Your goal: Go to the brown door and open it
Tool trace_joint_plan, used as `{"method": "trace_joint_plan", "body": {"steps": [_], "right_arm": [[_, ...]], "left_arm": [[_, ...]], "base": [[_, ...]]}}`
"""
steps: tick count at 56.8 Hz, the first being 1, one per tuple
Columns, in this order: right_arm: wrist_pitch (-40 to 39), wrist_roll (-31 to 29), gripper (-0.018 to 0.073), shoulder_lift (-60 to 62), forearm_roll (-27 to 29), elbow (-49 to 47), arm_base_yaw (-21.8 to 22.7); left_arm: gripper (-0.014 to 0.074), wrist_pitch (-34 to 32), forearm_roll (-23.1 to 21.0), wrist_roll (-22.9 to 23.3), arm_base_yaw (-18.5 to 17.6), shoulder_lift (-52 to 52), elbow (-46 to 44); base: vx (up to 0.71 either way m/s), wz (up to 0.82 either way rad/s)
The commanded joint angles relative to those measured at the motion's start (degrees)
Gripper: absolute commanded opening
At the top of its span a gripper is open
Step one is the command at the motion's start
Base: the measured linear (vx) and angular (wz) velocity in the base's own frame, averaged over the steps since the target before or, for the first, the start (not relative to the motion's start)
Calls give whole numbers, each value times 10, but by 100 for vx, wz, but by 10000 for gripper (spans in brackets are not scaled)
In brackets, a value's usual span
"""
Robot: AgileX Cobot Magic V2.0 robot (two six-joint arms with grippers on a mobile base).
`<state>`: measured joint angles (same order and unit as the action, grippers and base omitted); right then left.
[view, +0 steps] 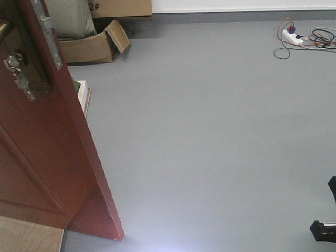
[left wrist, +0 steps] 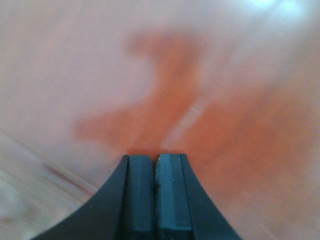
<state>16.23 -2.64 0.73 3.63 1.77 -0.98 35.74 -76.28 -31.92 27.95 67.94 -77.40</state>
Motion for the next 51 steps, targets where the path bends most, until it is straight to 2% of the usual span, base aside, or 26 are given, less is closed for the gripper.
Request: {"method": "trace_joint_plan", "body": {"steps": [1, 26, 51], "right_arm": [[-47, -3, 0, 6, 0, 3, 1], [-47, -3, 0, 6, 0, 3, 1], [-47, -3, 0, 6, 0, 3, 1]], "left_arm": [[-3, -14, -28, 1, -4, -8, -19], [-3, -14, -28, 1, -4, -8, -19], [-3, -14, -28, 1, -4, -8, -19]], "base": [[21, 1], [15, 3], [3, 2]]}}
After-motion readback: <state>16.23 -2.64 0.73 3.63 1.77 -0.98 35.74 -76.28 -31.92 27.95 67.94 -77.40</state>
